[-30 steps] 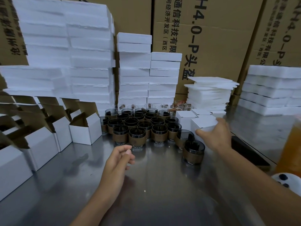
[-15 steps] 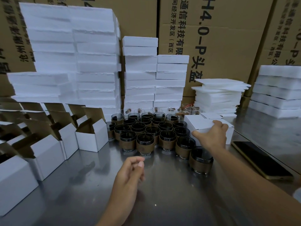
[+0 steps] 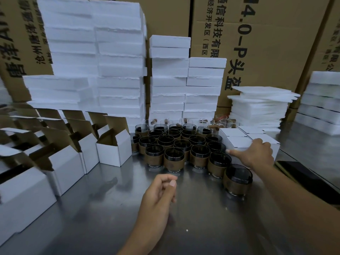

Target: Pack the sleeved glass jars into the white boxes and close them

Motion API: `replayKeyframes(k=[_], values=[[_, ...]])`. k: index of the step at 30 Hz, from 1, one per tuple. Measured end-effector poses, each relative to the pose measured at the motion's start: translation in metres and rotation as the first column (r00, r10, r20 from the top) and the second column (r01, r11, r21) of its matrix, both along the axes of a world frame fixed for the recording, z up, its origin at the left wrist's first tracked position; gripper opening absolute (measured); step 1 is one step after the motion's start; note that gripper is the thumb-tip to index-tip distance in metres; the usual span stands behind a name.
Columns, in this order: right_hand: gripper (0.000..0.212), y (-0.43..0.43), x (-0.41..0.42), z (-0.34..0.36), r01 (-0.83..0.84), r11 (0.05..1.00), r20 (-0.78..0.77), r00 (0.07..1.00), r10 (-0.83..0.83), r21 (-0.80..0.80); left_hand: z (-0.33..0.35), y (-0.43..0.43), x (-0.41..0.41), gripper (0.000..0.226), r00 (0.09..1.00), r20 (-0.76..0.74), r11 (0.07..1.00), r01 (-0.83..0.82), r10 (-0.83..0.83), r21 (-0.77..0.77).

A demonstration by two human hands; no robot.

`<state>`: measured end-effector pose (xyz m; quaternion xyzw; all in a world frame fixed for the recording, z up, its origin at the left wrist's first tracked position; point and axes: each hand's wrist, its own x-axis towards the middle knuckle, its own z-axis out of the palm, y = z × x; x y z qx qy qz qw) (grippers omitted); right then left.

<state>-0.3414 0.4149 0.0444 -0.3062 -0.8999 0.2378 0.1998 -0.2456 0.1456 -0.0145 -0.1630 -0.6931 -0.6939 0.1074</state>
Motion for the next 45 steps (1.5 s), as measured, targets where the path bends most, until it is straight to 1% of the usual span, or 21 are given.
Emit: replayKeyframes(k=[2, 4, 5, 7, 9, 10, 12, 14, 16, 18, 20, 22, 27, 31, 34, 38, 40, 42, 45], values=[[0.100, 0.000, 0.003, 0.006, -0.010, 1.000, 0.061, 0.998, 0.010, 0.000, 0.001, 0.000, 0.000, 0.013, 1.000, 0.002, 1.000, 0.005, -0.005, 0.000], [0.098, -0.005, 0.008, 0.015, -0.033, 0.999, 0.038, 0.999, 0.033, 0.004, 0.001, 0.000, 0.000, 0.013, 1.000, 0.001, 1.000, 0.005, -0.005, -0.002], [0.094, -0.009, 0.012, 0.019, -0.058, 0.998, -0.016, 0.998, 0.059, 0.029, 0.001, 0.000, 0.000, 0.013, 1.000, 0.000, 1.000, 0.003, -0.003, -0.003], [0.077, -0.023, 0.023, 0.025, -0.153, 0.981, -0.192, 0.966, 0.173, 0.115, 0.000, -0.001, -0.001, 0.013, 1.000, 0.005, 1.000, -0.004, 0.004, -0.008], [0.056, -0.043, 0.041, 0.024, -0.322, 0.930, -0.345, 0.865, 0.365, 0.175, -0.001, -0.001, -0.003, 0.013, 1.000, 0.027, 1.000, -0.012, 0.012, -0.001], [0.045, -0.055, 0.053, 0.020, -0.423, 0.887, -0.379, 0.802, 0.461, 0.183, -0.001, 0.000, -0.003, 0.014, 0.999, 0.040, 1.000, -0.018, 0.018, 0.008], [0.024, -0.081, 0.082, 0.004, -0.588, 0.786, -0.366, 0.701, 0.612, 0.189, -0.001, 0.000, -0.003, 0.015, 0.998, 0.049, 0.999, -0.042, 0.041, 0.016], [0.022, -0.100, 0.104, -0.020, -0.667, 0.724, -0.304, 0.662, 0.685, 0.179, -0.001, 0.000, -0.002, 0.018, 0.995, 0.054, 0.996, -0.081, 0.079, 0.027], [0.022, -0.110, 0.116, -0.042, -0.681, 0.715, -0.269, 0.667, 0.695, 0.159, -0.001, -0.002, -0.001, 0.019, 0.989, 0.065, 0.991, -0.132, 0.130, 0.029], [0.018, -0.110, 0.120, -0.053, -0.670, 0.726, -0.255, 0.683, 0.685, 0.157, 0.000, -0.004, 0.002, 0.020, 0.981, 0.065, 0.983, -0.183, 0.182, 0.014], [0.013, -0.105, 0.120, -0.056, -0.664, 0.725, -0.222, 0.690, 0.689, 0.185, 0.001, -0.008, 0.004, 0.021, 0.971, 0.058, 0.972, -0.233, 0.232, 0.008], [0.014, -0.101, 0.120, -0.056, -0.658, 0.726, -0.198, 0.699, 0.687, 0.201, 0.005, -0.013, 0.005, 0.021, 0.961, 0.058, 0.963, -0.270, 0.269, 0.022], [0.016, -0.098, 0.121, -0.056, -0.620, 0.760, -0.207, 0.732, 0.649, 0.193, 0.020, -0.033, -0.012, 0.019, 0.940, 0.082, 0.943, -0.333, 0.331, 0.008], [0.014, -0.099, 0.121, -0.055, -0.621, 0.753, -0.193, 0.729, 0.656, 0.215, 0.025, -0.072, -0.048, 0.019, 0.888, 0.075, 0.888, -0.445, 0.455, -0.113], [0.015, -0.100, 0.121, -0.054, -0.632, 0.737, -0.179, 0.717, 0.673, 0.239, 0.024, -0.107, -0.077, 0.012, 0.825, 0.070, 0.809, -0.529, 0.561, -0.256], [0.014, -0.100, 0.119, -0.054, -0.626, 0.744, -0.154, 0.732, 0.664, 0.232, 0.022, -0.133, -0.105, 0.020, 0.772, -0.027, 0.708, -0.596, 0.635, -0.378], [0.013, -0.099, 0.118, -0.055, -0.623, 0.747, -0.155, 0.734, 0.661, 0.232, 0.021, -0.138, -0.114, 0.025, 0.782, -0.101, 0.679, -0.591, 0.616, -0.435], [0.014, -0.098, 0.117, -0.055, -0.628, 0.743, -0.152, 0.732, 0.665, 0.232, 0.021, -0.142, -0.120, 0.035, 0.813, -0.158, 0.653, -0.552, 0.561, -0.519], [0.015, -0.097, 0.115, -0.055, -0.629, 0.744, -0.165, 0.728, 0.665, 0.225, 0.022, -0.146, -0.126, 0.039, 0.848, -0.179, 0.577, -0.479, 0.499, -0.662]])
